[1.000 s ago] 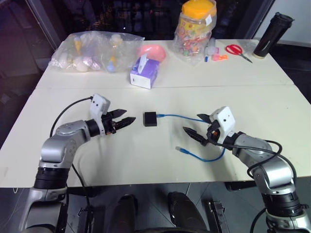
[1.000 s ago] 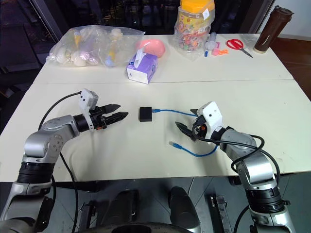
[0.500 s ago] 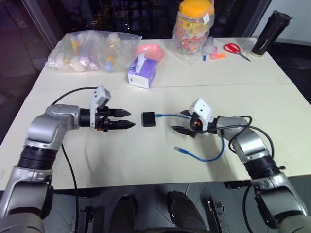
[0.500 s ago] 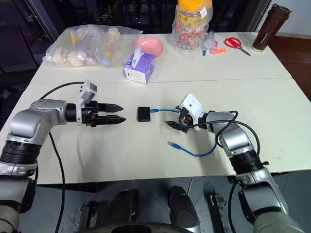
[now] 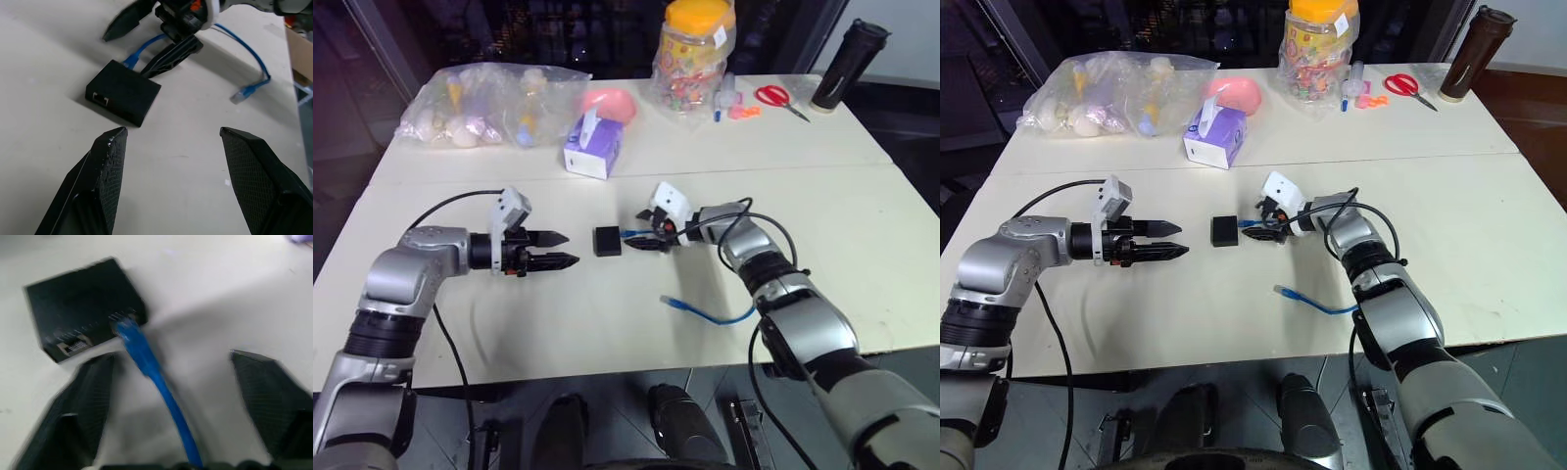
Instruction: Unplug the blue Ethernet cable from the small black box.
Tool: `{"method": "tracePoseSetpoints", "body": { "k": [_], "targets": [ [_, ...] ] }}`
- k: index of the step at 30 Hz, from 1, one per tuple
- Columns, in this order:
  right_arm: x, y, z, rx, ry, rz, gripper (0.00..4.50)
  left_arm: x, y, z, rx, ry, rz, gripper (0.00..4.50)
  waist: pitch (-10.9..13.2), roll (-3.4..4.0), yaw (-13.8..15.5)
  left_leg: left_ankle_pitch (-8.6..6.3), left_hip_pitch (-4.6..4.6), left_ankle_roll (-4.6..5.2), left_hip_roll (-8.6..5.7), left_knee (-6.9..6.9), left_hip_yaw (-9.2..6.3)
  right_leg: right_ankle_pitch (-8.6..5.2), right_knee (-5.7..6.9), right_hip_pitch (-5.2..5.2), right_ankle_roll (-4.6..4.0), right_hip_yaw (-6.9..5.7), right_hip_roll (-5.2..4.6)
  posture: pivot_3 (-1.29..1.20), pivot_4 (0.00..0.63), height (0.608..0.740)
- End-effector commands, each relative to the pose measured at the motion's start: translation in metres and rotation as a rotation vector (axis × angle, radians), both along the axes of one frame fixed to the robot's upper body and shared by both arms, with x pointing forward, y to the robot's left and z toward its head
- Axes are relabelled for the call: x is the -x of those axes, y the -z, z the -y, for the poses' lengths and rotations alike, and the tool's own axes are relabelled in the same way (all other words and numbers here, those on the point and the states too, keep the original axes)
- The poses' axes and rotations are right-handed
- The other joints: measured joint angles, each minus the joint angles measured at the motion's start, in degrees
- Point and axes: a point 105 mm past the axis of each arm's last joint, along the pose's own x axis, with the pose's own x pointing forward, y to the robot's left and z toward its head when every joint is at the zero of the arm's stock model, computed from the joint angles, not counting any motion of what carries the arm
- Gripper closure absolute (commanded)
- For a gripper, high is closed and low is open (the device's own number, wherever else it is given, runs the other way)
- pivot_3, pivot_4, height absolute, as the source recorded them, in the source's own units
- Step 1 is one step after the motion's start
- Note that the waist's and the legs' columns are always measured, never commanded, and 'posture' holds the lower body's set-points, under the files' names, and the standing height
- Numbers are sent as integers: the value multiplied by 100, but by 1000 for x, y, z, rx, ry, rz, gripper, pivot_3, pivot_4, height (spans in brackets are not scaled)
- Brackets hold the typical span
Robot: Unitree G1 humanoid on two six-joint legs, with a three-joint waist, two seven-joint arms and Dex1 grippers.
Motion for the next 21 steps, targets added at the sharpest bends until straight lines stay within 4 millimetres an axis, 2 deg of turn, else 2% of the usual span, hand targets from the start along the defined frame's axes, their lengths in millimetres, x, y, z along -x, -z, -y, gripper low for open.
{"method": "tracePoseSetpoints", "body": {
  "k": [1, 4, 5, 6, 9, 11, 13, 15, 18, 21],
  "targets": [
    [2, 7, -8, 93, -60, 33, 2742, 0, -11, -6, -2, -35, 55, 1327, 0, 0, -19, 0, 4, 0, 0, 0, 0, 0, 1, 3, -1, 0, 0, 0, 150, 740],
    [2, 6, -10, 107, -80, 58, 4281, -3, -10, -12, -14, -70, 65, 1327, 0, 0, -41, 1, 9, -2, 0, 3, -1, 2, 2, 10, -3, 0, 1, 0, 150, 740],
    [2, 6, -9, 114, -87, 68, 4452, -5, -9, -14, -18, -82, 67, 1327, 0, 0, -44, 2, 10, -3, 0, 9, -2, 2, 4, 13, -4, 0, 2, 0, 150, 740],
    [2, 6, -9, 119, -91, 74, 4452, -6, -9, -15, -21, -89, 69, 1327, 0, 0, -47, 3, 9, -5, 0, 12, -2, 2, 4, 14, -4, 0, 2, 0, 150, 740],
    [-7, -8, 13, 301, -133, 377, 4452, -26, -9, -24, -13, -151, 98, 1327, 0, 3, -2, 4, 11, -6, -1, 18, -2, 3, 4, 18, -4, 0, 1, 0, 150, 740],
    [-14, -32, 21, 354, -133, 604, 4452, -38, -13, -23, 26, -159, 103, 1327, 0, 3, 75, 5, 8, -8, -4, 21, -5, 3, 3, 18, -4, -1, 0, 0, 150, 740],
    [-17, -66, 25, 329, -92, 820, 4452, -44, -22, -12, 124, -103, 65, 1327, 0, 2, 129, 6, 1, -10, -8, 22, -4, 2, -3, 17, -4, -1, -3, 0, 150, 740],
    [-13, -94, 31, 308, -73, 976, 4452, -52, -30, 0, 192, -53, 48, 1327, 1, 2, 154, 8, -13, -13, -12, 22, -3, 2, -11, 9, -3, -1, -7, 0, 150, 740],
    [2, -113, 40, 362, -105, 1130, 4452, -63, -36, 19, 218, 24, 49, 1327, 1, 2, 163, 8, -14, -13, -12, 14, -3, 3, -6, 1, -1, -1, -5, 0, 150, 740],
    [16, -127, 46, 352, -80, 1224, 4452, -69, -52, 41, 315, 120, 11, 1327, 0, 1, 159, 6, -13, -10, -11, -5, -5, -2, -6, -8, 4, -3, -2, 0, 150, 740]
  ]
}}
